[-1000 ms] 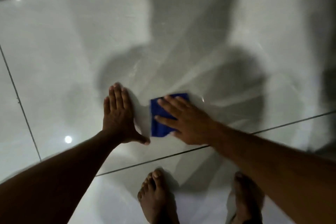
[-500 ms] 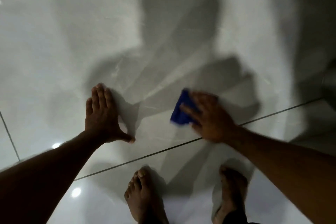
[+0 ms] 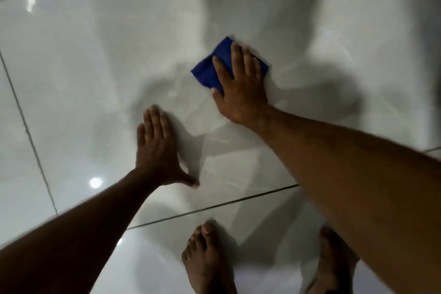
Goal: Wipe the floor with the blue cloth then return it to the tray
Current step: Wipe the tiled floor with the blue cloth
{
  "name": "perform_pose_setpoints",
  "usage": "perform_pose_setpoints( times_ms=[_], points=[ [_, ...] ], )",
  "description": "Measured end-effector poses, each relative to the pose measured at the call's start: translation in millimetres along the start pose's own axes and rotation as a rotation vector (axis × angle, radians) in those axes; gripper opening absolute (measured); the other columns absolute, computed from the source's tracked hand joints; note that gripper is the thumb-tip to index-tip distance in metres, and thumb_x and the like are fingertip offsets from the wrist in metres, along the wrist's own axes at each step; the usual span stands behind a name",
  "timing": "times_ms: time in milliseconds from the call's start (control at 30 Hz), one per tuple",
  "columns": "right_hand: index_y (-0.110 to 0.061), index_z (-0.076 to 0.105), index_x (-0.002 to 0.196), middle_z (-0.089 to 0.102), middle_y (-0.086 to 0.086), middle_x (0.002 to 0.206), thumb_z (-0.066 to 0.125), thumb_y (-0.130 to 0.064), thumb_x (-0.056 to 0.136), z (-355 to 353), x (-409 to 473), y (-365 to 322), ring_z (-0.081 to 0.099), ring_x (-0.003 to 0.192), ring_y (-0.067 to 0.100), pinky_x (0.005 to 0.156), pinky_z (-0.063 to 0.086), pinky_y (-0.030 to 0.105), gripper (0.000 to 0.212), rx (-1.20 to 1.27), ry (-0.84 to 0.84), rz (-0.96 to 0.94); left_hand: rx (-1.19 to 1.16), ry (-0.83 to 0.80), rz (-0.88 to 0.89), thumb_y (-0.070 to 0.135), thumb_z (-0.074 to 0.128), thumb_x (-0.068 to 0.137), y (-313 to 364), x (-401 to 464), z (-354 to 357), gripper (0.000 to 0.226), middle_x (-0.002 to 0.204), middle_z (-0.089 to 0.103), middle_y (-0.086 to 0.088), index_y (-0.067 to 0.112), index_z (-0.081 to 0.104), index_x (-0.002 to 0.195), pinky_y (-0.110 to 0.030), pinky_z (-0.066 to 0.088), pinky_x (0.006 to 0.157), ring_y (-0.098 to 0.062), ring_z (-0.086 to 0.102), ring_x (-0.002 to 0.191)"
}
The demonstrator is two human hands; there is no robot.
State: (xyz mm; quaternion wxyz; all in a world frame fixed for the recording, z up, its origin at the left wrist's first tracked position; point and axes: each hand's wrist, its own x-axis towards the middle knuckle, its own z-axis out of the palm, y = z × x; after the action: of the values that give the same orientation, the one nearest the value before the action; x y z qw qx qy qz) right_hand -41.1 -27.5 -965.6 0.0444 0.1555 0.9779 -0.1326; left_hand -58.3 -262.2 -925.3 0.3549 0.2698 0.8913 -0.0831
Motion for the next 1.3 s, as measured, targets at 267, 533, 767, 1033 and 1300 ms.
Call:
perform_pose_setpoints(
  times_ms=[267,533,767,1033,1300],
  points=[
    [-0.024,0.025,0.154,0.012,0.019,0.163,0.054,-0.040,0.089,5,-200,12,0.007,0.150,0.042,0.122,0.008,0.055,0.073,-0.081,-0.374,-0.759,-0.002,0.025,0.029,0.095,0.061,0.010,-3,-1,-3,0.187,0.155,-0.033,-0.023,0.001,-0.032,0.143,-0.055,0.000,0.120,-0.037,-0.032,0.142],
    [-0.017,0.024,0.154,0.018,0.031,0.158,0.033,-0.053,0.098,-1,-111,94,0.022,0.143,0.049,0.114,0.020,0.057,0.068,-0.101,0.036,0.380,0.010,0.019,0.002,0.090,0.070,0.011,3,0,-2,0.189,0.154,-0.034,-0.024,0.000,-0.034,0.141,-0.055,-0.004,0.120,-0.039,-0.031,0.142],
    [-0.017,0.031,0.153,0.016,0.030,0.160,0.043,-0.053,0.094,17,-221,-86,0.013,0.147,0.048,0.118,0.013,0.059,0.069,0.164,-0.161,0.271,0.027,0.089,-0.117,0.072,0.086,0.032,23,-26,-1,0.172,0.158,-0.012,-0.031,-0.002,-0.023,0.144,-0.048,-0.007,0.119,-0.044,-0.010,0.147],
    [-0.009,-0.001,0.156,-0.005,0.016,0.165,0.055,-0.015,0.092,-21,-230,-40,-0.004,0.152,0.030,0.124,0.012,0.048,0.084,0.458,-0.553,0.086,-0.520,0.004,-0.140,0.033,0.078,0.067,78,-83,26,0.069,0.115,0.061,-0.011,0.011,0.050,0.126,-0.037,0.047,0.077,-0.028,0.055,0.102],
    [-0.006,-0.004,0.155,0.001,0.015,0.165,0.052,-0.017,0.095,-118,-271,-28,0.002,0.152,0.027,0.120,0.008,0.031,0.082,0.548,-0.638,0.449,-0.320,-0.202,-0.152,0.022,0.053,0.087,100,-91,-24,0.028,0.099,0.052,-0.013,0.006,0.063,0.107,-0.033,0.040,0.073,-0.028,0.047,0.091]
  ],
)
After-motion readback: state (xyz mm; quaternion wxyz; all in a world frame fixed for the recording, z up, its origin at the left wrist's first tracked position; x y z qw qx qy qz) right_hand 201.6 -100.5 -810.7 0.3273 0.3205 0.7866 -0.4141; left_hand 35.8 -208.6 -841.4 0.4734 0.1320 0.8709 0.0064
